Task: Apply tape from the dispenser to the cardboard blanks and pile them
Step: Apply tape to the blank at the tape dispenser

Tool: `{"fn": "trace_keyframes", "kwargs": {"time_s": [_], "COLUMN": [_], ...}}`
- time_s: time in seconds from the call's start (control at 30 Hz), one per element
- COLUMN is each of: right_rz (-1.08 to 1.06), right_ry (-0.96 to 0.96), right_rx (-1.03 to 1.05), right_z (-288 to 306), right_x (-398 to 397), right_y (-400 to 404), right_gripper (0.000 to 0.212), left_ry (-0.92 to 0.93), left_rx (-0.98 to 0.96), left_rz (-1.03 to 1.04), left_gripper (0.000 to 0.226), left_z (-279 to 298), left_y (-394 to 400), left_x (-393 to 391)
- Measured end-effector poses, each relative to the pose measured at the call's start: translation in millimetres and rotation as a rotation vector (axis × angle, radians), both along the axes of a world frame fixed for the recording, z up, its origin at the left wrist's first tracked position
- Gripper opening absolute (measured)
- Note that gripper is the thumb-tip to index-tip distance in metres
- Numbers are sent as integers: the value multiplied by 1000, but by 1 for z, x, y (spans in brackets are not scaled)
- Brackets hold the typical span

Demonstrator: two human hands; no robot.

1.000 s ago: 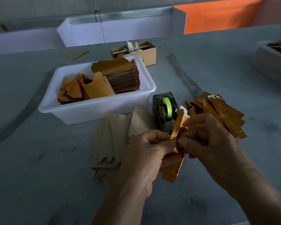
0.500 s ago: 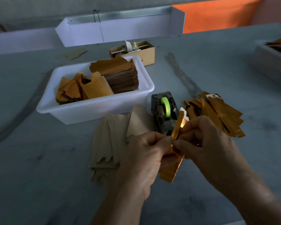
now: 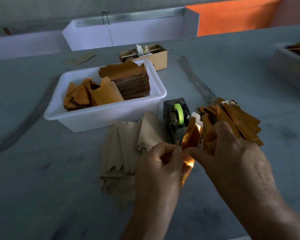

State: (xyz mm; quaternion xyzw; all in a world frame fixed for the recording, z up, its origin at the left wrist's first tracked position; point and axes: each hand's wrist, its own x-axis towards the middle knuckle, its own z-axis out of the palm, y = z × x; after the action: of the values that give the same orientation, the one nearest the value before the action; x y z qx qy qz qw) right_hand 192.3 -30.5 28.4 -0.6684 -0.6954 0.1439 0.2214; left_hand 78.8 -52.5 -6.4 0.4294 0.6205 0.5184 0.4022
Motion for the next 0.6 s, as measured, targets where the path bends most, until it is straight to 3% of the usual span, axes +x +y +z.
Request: {"fn": "trace_keyframes", "kwargs": {"time_s": [0.07,0.23,0.37,0.47,0.6], "right_rz": [31,38,7,-25,-108], "right_ry": [116,679,826,856,727], "right_rx": [5,-164,-185,-166,-20], "right_z": [-4,-22,-32,-36,-33], "right_x": [3,1,-2,2,23], "right_y": [-1,-2,-5,0,17], "right_gripper": [53,55,29,18,16], "left_ry": [-66,-189,-200,37,774], "left_rx": [1,-10,-103,-118,-79], "left_rz": [-9,-28,-7,-68,81], "left_gripper": [18,14,10,8,11], "left_z": [1,7,8,10,16], "left_y": [-1,-4,-6,-5,15], "left_x": [-4,-4,-6,-11,-33]}}
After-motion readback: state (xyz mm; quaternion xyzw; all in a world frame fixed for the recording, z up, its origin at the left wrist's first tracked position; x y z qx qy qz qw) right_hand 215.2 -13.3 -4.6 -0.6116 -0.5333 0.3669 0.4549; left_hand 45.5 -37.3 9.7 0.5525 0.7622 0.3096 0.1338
